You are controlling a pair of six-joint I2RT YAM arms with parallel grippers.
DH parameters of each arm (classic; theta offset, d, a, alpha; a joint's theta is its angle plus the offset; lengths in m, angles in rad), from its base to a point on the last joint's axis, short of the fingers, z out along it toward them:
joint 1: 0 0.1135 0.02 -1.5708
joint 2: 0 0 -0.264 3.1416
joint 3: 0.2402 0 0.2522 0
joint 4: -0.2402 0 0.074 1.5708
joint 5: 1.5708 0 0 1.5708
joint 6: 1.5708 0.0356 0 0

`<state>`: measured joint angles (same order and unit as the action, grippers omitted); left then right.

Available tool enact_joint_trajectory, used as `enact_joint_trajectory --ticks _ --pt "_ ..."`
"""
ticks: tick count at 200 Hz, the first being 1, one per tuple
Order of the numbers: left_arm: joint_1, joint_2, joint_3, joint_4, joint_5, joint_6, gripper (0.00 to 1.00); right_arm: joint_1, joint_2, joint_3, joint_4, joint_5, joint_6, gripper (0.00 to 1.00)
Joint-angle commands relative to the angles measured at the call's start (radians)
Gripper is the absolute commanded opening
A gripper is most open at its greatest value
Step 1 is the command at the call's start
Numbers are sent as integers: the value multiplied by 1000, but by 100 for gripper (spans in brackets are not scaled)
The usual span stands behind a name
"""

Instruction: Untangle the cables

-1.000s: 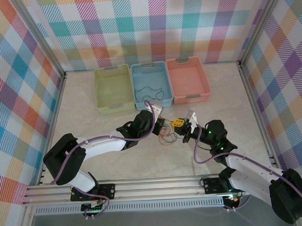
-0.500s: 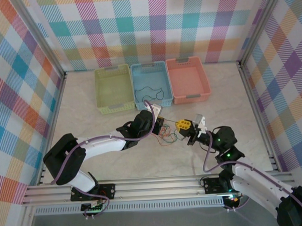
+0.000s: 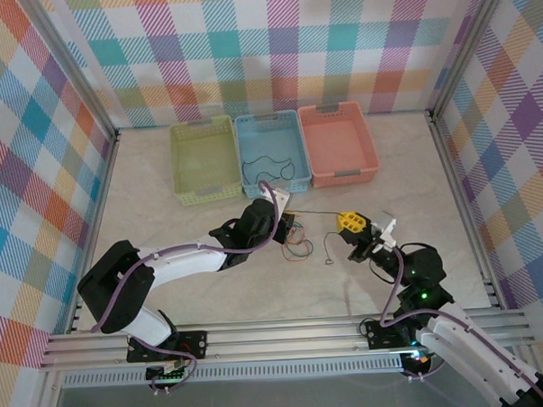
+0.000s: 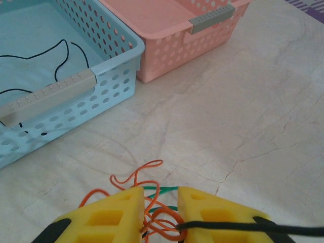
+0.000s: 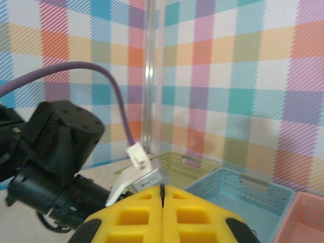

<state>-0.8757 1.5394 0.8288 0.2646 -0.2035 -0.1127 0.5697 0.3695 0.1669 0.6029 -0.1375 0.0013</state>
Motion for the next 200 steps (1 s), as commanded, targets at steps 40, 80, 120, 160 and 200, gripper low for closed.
enact_joint_trajectory --ticks 40,80,120,160,200 --pt "5 -9 13 -19 -19 -12 24 -4 -127 -17 -58 416 80 0" --pt "5 -9 13 -21 -17 -13 23 -13 -142 -15 -97 552 102 0" --pt "4 -9 14 -22 -18 -15 23 -37 -181 -12 -168 715 146 0" --pt "5 -7 15 -25 -18 -15 23 -91 -211 -20 -224 737 210 0" --pt "5 -5 19 -28 -12 -14 23 -99 -99 -1 -166 562 194 0"
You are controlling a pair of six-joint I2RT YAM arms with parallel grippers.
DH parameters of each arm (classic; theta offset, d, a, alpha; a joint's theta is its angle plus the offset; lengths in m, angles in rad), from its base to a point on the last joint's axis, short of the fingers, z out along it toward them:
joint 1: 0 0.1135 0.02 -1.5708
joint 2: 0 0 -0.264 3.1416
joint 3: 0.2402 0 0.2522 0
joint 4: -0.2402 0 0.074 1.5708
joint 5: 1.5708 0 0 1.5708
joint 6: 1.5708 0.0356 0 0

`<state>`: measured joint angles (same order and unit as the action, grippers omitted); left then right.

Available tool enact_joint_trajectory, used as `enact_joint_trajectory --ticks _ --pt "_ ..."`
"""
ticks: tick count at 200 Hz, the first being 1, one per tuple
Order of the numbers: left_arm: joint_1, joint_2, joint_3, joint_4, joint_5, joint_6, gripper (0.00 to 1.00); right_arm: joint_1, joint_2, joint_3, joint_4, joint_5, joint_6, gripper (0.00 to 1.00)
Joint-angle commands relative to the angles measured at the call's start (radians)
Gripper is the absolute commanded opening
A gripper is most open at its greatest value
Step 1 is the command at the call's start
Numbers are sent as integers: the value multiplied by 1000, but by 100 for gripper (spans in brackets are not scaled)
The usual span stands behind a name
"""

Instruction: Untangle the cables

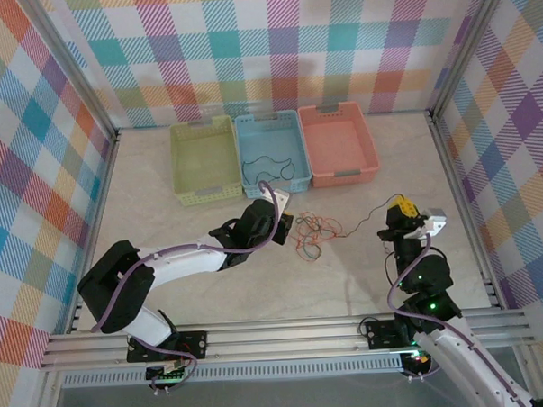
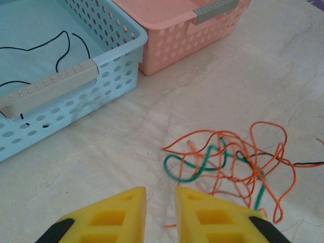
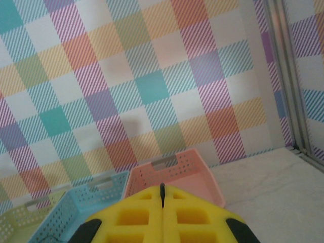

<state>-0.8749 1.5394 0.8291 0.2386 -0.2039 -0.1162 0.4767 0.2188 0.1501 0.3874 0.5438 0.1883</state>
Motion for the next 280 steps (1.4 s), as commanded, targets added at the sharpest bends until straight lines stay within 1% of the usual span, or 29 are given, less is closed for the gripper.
enact_joint_trajectory --ticks 1,20,35,65,87,102,118,133,160,203,280 --pt "5 -5 18 -2 -10 -11 23 -6 55 17 53 -128 4 0" --pt "4 -13 9 13 33 1 23 -6 113 40 79 -273 -25 0" --pt "4 -23 5 25 99 21 28 -6 137 52 86 -338 -35 0" --pt "-1 -9 28 34 264 63 44 -6 132 33 129 -353 -30 0" --pt "-5 43 100 29 386 62 52 -6 118 32 129 -377 -29 0" --pt "-23 102 156 35 474 116 55 -6 109 35 123 -387 -27 0" --pt "-56 164 234 -2 446 177 56 -6 100 38 113 -401 -29 0" --pt "-59 214 293 -10 458 174 56 -6 97 39 107 -401 -29 0" --pt "-61 267 308 91 506 136 57 -6 98 39 105 -406 -32 0" --pt "-65 307 302 219 530 116 57 -6 102 36 97 -394 -33 0" --pt "-94 408 420 240 560 104 56 -6 129 39 105 -413 -35 0"
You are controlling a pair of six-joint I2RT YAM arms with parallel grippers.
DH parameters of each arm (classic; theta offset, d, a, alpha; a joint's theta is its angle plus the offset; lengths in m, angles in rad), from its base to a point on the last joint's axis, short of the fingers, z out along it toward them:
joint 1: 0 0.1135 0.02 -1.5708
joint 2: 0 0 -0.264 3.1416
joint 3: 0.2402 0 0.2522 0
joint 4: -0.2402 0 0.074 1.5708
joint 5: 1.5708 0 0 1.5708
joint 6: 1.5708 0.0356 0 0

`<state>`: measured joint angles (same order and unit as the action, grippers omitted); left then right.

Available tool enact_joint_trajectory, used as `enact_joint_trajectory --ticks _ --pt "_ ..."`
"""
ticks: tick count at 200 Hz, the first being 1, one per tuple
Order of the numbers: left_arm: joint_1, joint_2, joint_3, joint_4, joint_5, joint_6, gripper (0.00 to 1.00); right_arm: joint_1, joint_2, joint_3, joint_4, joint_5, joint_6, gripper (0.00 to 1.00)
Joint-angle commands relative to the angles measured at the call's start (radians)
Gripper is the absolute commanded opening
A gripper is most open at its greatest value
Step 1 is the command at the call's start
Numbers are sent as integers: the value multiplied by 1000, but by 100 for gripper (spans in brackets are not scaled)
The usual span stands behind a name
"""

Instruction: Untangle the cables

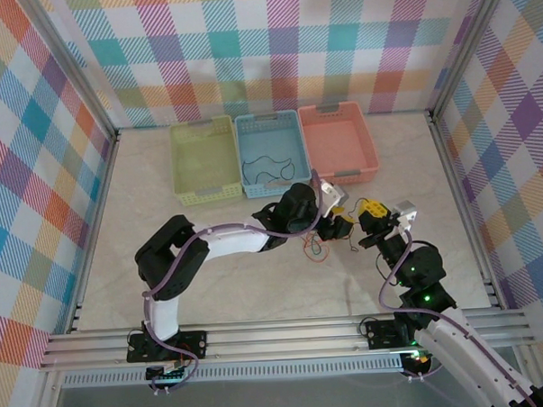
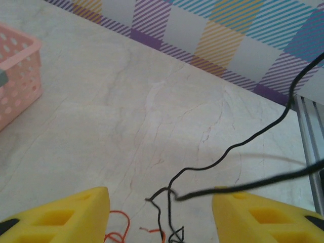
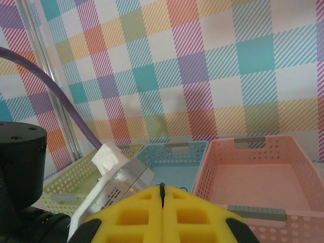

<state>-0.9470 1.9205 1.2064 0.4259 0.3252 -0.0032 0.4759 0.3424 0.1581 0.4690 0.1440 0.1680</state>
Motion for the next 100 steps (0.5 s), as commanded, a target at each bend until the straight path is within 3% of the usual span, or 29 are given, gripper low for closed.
enact_joint_trajectory --ticks 1,17,60,100 --pt "-22 28 45 53 30 -9 56 -5 6 31 24 -13 -15 0" --pt "-25 45 76 44 7 -22 55 -6 11 31 25 -22 -12 0" --pt "-24 118 199 -47 -202 -51 47 -5 -7 29 18 -25 -13 0" --pt "-24 171 261 -73 -298 -82 39 -5 -19 27 11 -21 -15 0"
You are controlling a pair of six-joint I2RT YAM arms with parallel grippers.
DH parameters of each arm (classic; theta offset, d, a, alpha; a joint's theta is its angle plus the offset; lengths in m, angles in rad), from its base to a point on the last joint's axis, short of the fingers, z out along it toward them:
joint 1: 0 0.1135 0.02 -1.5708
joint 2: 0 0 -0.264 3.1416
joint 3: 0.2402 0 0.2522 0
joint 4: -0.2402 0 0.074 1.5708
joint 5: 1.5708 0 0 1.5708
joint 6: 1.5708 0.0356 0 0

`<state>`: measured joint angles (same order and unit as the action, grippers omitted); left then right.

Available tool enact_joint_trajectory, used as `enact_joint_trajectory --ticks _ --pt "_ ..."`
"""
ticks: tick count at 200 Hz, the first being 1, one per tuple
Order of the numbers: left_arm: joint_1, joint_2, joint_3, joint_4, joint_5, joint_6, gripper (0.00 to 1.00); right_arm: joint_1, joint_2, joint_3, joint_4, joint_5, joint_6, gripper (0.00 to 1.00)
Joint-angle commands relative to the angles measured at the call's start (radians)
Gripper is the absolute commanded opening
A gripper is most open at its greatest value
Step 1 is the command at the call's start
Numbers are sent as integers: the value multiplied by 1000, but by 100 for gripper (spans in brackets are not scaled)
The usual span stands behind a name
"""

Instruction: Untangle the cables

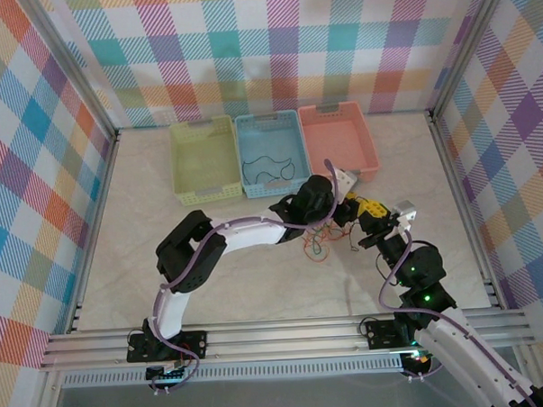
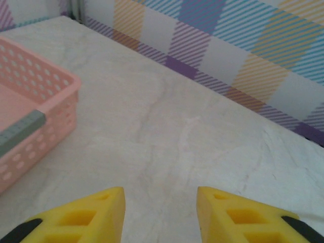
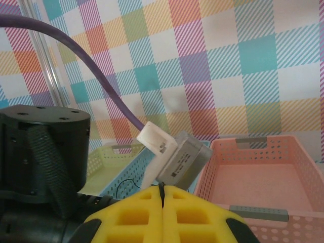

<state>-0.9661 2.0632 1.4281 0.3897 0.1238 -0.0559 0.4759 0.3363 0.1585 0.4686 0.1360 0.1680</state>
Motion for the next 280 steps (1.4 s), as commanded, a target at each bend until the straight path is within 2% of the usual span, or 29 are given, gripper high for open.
enact_joint_trajectory --ticks 1,45,88,160,179,220,280 --pt "-4 29 41 -38 -98 -30 39 -5 -13 27 12 -13 -15 0" --pt "0 33 75 -132 -309 -52 32 -6 -28 26 6 -16 -16 0" --pt "20 -33 -16 -108 -406 -70 25 -5 -31 26 6 -21 -18 0" --pt "49 -293 -289 -77 -632 -124 18 -5 18 33 29 -76 -6 0" --pt "49 -350 -324 -122 -695 -140 14 -5 18 30 36 -84 -4 0" --pt "51 -489 -431 -173 -822 -180 15 -5 39 33 44 -94 4 0" --pt "108 -641 -564 -243 -842 -198 15 -5 55 41 8 -11 12 0"
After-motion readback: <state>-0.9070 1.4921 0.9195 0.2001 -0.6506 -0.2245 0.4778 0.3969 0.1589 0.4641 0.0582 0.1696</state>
